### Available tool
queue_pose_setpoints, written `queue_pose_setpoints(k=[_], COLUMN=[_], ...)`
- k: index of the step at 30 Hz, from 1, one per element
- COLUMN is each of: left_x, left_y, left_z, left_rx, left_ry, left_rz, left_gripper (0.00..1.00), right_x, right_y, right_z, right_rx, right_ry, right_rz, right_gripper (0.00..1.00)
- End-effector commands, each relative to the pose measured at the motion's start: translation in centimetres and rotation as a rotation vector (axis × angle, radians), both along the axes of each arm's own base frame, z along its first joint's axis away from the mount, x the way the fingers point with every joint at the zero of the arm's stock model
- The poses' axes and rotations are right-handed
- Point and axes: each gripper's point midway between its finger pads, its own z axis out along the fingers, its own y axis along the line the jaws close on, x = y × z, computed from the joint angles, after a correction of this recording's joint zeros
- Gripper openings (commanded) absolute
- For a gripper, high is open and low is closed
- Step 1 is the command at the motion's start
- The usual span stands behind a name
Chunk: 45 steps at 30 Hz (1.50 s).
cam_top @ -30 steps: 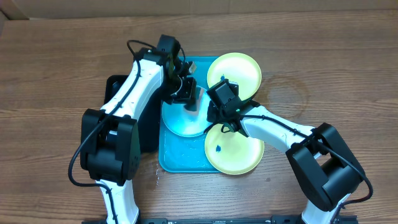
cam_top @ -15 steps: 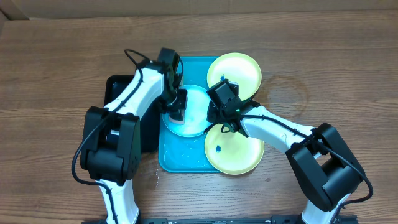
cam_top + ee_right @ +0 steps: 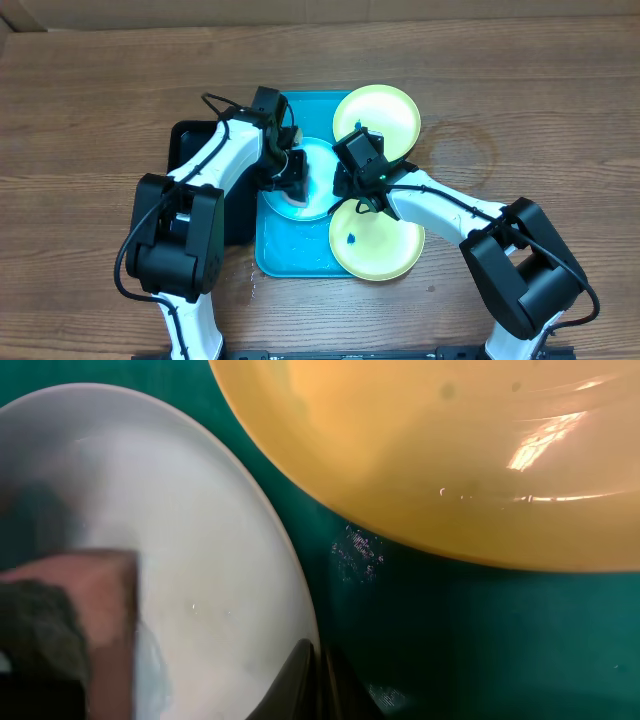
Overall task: Clean dirty plates on tray and stack at the side
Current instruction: 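Keep scrubbing the white plate with the sponge while right gripper pins rim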
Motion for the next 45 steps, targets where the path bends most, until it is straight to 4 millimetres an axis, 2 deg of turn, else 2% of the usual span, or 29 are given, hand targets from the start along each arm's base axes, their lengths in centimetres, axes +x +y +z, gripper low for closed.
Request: queue_pose_setpoints(k=[1,4,8,10,11,16,19,24,31,35,38,41,45], left_x=[0.4,1.4,2.3,2.5,2.4,2.1,2.0,1.4,-1.0,-1.6,-1.9,-1.6,0.1], left_y=[-3.3,-3.5,-2.1,-1.0,0.5,3.0,4.0,4.1,3.0,1.3,-0.8,-2.8,-3.5], left_z=[2.2,4.0,5.3,5.1,4.5,3.3,2.8,1.7,-1.8,-2.3,-1.7,-0.2,2.7], left_rx=[-0.172,-0.172,-0.081,-0.009,0.081,0.225,0.281,0.288,0.266,0.186,0.061,-0.079,-0.132], left_ry=[0.006,-0.03,-0.08,-0.098,-0.095,-0.087,-0.086,-0.068,-0.038,-0.027,-0.014,-0.015,-0.058], left_rz=[-0.06,-0.068,-0.062,-0.057,-0.052,-0.02,0.008,0.008,-0.024,-0.037,-0.066,-0.099,-0.103], left_gripper=[0.04,0.04,0.04,0.04,0.04,0.04,0.04,0.04,0.04,0.04,0.04,0.04,0.04], right_x=[-0.1,-0.1,-0.1,-0.1,-0.1,-0.1,-0.1,-0.1,-0.1,-0.1,-0.1,-0.1,-0.1], right_y=[0.2,0.2,0.2,0.2,0.2,0.2,0.2,0.2,0.2,0.2,0.2,0.2,0.2], right_z=[-0.4,-0.4,-0.4,-0.4,-0.4,-0.4,-0.4,-0.4,-0.4,-0.4,-0.4,-0.4,-0.4], right_rx=[-0.004,-0.004,-0.004,-0.003,-0.004,-0.003,-0.004,-0.003,-0.003,-0.003,-0.003,-0.003,-0.003], right_ry=[0.006,0.006,0.006,0.006,0.006,0.006,0.006,0.005,0.005,0.005,0.005,0.005,0.005], right_rz=[0.008,0.008,0.008,0.007,0.008,0.007,0.008,0.008,0.007,0.007,0.007,0.007,0.008], right_gripper=[0.04,0.04,0.04,0.04,0.04,0.04,0.04,0.04,0.04,0.04,0.04,0.04,0.04])
